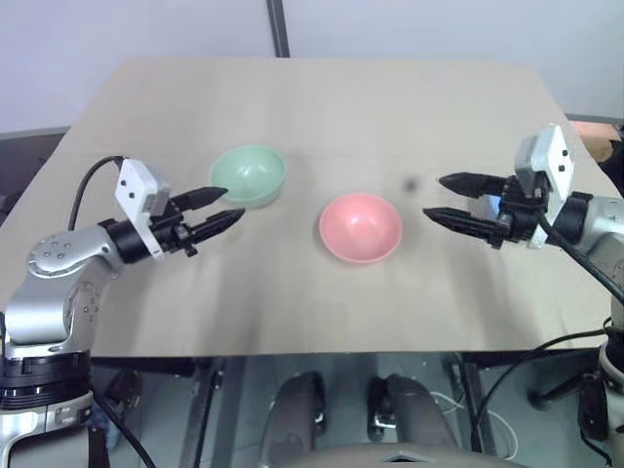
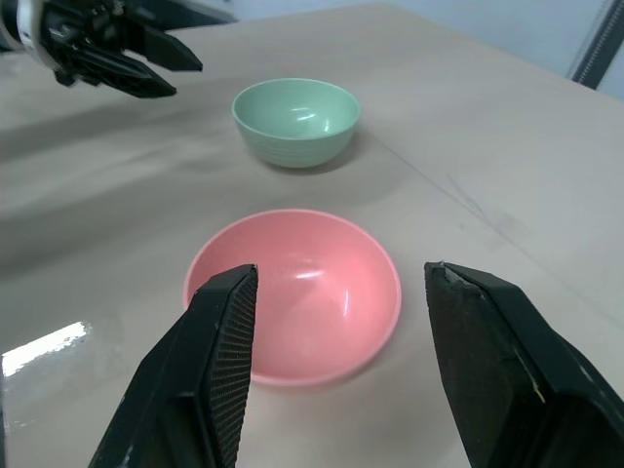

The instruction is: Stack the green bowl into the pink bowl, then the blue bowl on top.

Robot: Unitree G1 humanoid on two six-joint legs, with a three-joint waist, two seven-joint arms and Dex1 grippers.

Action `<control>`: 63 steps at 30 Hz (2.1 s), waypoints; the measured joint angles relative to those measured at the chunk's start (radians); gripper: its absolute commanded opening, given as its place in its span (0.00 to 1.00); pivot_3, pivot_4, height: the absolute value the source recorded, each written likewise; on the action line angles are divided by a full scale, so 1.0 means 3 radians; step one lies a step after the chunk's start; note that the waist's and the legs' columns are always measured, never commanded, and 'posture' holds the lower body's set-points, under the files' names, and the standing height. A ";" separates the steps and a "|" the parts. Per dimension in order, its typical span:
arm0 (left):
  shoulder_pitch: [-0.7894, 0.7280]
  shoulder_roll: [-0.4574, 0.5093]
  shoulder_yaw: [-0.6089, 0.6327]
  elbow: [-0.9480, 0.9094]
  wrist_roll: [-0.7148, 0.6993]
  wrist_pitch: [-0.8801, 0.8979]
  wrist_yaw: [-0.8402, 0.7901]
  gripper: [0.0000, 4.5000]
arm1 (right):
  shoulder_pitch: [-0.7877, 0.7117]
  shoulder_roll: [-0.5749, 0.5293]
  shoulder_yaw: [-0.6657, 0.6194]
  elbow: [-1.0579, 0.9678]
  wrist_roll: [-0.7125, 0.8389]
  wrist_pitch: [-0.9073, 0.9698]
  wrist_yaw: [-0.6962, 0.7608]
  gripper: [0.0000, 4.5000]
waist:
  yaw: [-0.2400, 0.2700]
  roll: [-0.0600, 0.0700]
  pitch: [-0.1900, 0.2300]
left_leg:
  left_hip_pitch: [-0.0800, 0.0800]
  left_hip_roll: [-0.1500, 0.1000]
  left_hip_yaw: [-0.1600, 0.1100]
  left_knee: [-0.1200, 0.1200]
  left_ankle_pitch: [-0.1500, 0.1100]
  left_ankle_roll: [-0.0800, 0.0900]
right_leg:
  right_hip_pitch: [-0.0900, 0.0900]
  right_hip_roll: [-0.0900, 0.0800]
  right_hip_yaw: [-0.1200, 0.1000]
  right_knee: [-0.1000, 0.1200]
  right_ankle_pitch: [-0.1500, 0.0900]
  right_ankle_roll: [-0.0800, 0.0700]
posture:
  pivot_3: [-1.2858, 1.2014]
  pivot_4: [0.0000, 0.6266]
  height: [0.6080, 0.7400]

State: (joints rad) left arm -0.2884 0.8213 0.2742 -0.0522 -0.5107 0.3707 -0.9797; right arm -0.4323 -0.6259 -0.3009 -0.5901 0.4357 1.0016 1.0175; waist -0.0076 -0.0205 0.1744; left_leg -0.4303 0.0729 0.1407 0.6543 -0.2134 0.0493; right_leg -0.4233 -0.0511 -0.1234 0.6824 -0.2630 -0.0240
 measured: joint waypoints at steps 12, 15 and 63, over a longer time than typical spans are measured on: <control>-0.0824 -0.0112 -0.0705 0.1119 0.1014 -0.0758 0.0193 0.57 | 0.0446 -0.0253 -0.0094 0.0169 0.0142 -0.0469 -0.0269 0.66 | -0.0003 0.0000 0.0000 | 0.0001 -0.0001 0.0003 0.0000 0.0000 0.0000 | 0.0000 0.0002 0.0002 0.0001 0.0000 0.0001 | 0.52 0.24 1.00; -0.1035 -0.0266 -0.0894 0.1460 0.1194 -0.0977 0.0156 0.57 | 0.0445 -0.0265 -0.0059 0.0171 0.0172 -0.0518 -0.0357 0.66 | 0.0008 0.0000 0.0000 | 0.0000 -0.0002 0.0003 0.0002 0.0000 0.0001 | 0.0000 0.0002 0.0002 0.0001 0.0000 0.0002 | 0.52 0.24 1.00; -0.1729 -0.0875 -0.1439 0.1173 0.1110 -0.1563 -0.1214 0.02 | 0.0701 -0.0569 0.0044 0.0124 0.0554 -0.0804 -0.0744 0.68 | 0.0014 -0.0002 0.0000 | -0.0002 0.0001 -0.0001 0.0047 -0.0001 0.0003 | 0.0000 0.0003 0.0005 0.0042 -0.0002 0.0004 | 0.52 0.24 1.00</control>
State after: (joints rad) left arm -0.8072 0.5589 -0.1576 0.2996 -0.1777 -0.0981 -1.3439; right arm -0.2219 -0.7967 -0.2876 -0.5529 0.6021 0.7604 0.7942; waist -0.0033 -0.0212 0.1743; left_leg -0.4310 0.0733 0.1405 0.6684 -0.2137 0.0501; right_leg -0.4233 -0.0501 -0.1218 0.6948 -0.2637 -0.0228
